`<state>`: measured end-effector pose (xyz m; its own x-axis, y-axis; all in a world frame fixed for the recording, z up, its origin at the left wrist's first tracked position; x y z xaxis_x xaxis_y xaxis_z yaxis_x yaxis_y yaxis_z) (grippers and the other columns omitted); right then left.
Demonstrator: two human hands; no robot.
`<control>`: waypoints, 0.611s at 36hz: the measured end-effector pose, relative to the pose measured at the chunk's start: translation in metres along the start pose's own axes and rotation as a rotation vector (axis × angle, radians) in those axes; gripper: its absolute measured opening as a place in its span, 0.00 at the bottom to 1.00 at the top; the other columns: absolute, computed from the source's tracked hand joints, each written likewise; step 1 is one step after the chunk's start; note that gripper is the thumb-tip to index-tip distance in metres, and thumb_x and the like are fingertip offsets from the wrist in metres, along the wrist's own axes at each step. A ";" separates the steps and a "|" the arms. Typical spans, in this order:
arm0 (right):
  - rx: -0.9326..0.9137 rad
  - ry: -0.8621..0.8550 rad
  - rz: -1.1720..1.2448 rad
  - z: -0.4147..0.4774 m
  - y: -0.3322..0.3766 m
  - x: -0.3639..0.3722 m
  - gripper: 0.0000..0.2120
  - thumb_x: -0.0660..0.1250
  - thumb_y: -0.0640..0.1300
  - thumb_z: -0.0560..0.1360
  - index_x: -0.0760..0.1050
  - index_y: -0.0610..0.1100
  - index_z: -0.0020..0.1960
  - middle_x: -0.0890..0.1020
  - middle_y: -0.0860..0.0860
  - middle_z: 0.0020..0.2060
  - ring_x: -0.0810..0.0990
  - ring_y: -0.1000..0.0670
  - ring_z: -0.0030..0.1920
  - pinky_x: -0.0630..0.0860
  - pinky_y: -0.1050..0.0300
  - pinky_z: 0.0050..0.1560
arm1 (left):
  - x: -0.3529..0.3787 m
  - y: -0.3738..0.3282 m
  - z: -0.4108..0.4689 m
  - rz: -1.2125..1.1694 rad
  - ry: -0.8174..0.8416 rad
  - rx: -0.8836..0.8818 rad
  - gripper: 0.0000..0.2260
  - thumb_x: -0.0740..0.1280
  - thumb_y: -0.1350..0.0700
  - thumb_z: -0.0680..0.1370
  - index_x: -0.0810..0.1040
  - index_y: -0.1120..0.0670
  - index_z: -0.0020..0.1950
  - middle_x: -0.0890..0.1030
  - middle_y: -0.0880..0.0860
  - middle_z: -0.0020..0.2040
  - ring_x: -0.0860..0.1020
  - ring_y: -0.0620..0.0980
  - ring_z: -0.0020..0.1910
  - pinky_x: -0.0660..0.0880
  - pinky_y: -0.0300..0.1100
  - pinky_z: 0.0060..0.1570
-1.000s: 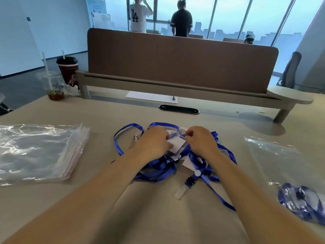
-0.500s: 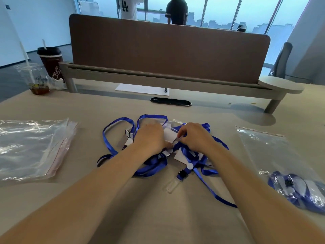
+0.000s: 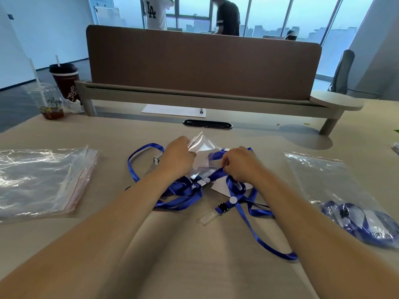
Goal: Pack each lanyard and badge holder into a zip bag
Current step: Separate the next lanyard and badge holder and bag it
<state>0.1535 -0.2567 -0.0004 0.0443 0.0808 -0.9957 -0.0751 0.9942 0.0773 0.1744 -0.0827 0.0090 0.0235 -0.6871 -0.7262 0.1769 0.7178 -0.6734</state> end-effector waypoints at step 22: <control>-0.007 -0.183 0.421 -0.018 0.011 -0.054 0.04 0.57 0.43 0.83 0.70 0.49 0.55 0.81 0.48 0.45 0.80 0.48 0.42 0.79 0.51 0.46 | -0.042 0.007 -0.031 -0.098 -0.049 0.006 0.02 0.62 0.56 0.82 0.69 0.52 0.50 0.72 0.48 0.42 0.74 0.45 0.35 0.66 0.37 0.30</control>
<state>0.1327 -0.2509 0.0531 0.1835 0.4893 -0.8526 -0.1307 0.8718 0.4722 0.1442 -0.0450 0.0302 0.0541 -0.7587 -0.6492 0.1868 0.6464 -0.7398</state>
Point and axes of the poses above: each hand's wrist, its own z-axis towards the middle knuckle, its own x-axis out of the palm, y = z × x, the point moved 7 cm from there along z, towards the middle knuckle
